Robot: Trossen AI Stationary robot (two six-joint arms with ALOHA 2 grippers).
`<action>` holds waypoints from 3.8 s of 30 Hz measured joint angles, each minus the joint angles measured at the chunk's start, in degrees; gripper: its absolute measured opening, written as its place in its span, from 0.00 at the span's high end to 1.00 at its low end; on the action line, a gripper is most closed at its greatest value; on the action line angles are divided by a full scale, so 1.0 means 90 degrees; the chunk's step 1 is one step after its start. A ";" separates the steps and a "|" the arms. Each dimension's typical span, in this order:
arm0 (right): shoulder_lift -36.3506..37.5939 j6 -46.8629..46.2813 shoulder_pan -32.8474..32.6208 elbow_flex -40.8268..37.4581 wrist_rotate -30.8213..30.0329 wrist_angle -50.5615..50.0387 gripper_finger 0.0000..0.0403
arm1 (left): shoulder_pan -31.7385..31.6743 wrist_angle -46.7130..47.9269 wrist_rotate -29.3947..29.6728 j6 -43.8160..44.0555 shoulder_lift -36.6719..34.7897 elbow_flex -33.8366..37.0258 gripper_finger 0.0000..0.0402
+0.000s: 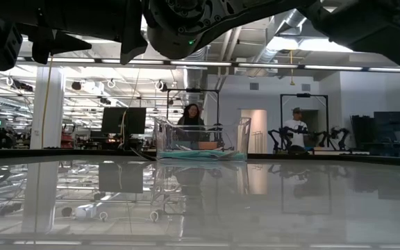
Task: Sort silverware by color (type)
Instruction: Put the right black spoon into the bottom left transparent bin, then put the black spoon into the bottom left transparent bin
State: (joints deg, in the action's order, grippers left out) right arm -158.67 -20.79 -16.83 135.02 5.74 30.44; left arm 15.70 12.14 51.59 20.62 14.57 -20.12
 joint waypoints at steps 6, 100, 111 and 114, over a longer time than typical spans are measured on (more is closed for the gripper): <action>0.0018 0.0277 0.0062 0.0000 0.0009 -0.0023 0.81 | 0.0000 0.0000 -0.0071 0.0004 0.0000 0.0000 0.53; 0.5510 0.2964 0.2854 -0.7021 -0.0644 -0.3517 0.46 | 0.0002 0.0568 -0.0636 0.0585 0.0056 -0.0002 0.53; 0.5510 0.2965 0.2623 -0.7021 -0.0685 -0.3459 0.46 | 0.0002 0.0568 -0.0636 0.0671 0.0056 -0.0002 0.53; 0.5510 0.2966 0.2620 -0.7021 -0.0685 -0.3459 0.46 | 0.0000 0.0559 -0.0619 0.0663 0.0056 -0.0002 0.53</action>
State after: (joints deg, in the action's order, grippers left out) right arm -109.08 5.90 6.74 71.83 -0.43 -0.69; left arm 15.70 17.17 46.03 26.59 15.07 -20.14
